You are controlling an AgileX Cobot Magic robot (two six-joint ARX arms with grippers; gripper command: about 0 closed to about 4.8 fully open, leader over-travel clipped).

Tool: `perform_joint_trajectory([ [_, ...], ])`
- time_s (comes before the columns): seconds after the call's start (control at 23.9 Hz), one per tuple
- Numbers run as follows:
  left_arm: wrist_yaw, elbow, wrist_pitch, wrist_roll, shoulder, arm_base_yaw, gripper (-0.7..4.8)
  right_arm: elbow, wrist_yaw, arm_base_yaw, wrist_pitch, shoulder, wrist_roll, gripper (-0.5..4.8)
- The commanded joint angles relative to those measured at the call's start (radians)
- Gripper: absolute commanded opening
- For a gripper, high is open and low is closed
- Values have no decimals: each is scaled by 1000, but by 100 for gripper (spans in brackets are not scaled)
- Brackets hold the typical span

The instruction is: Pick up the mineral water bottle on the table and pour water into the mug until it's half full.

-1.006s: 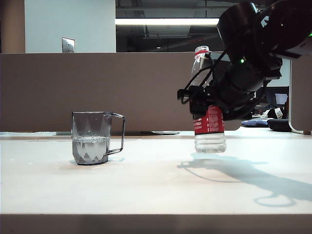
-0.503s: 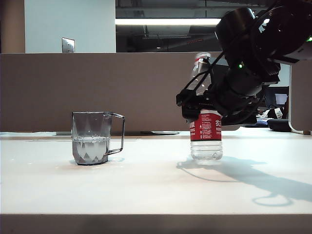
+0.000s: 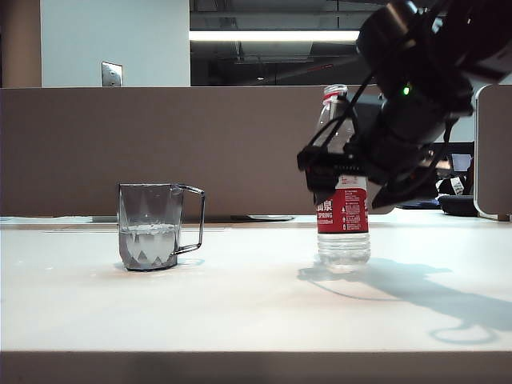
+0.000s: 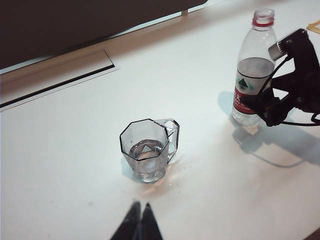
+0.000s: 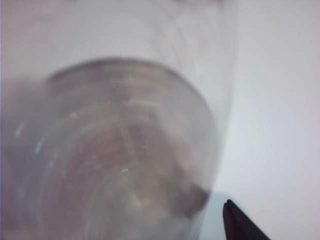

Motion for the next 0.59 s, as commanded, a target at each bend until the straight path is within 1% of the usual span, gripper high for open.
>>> perform_joint_trajectory([
  [0.04,-2,5,8,4,-3,0,-5,5,-4,1,-33,-50,2,469],
  [0.25,-2,5,8,3,-3,-1,-5,5,-61,2,-136,-141,3,469],
  [0.59,-2,5,9,-7,-3,-1,-5,5,-69,2,-294,-292,3,469],
])
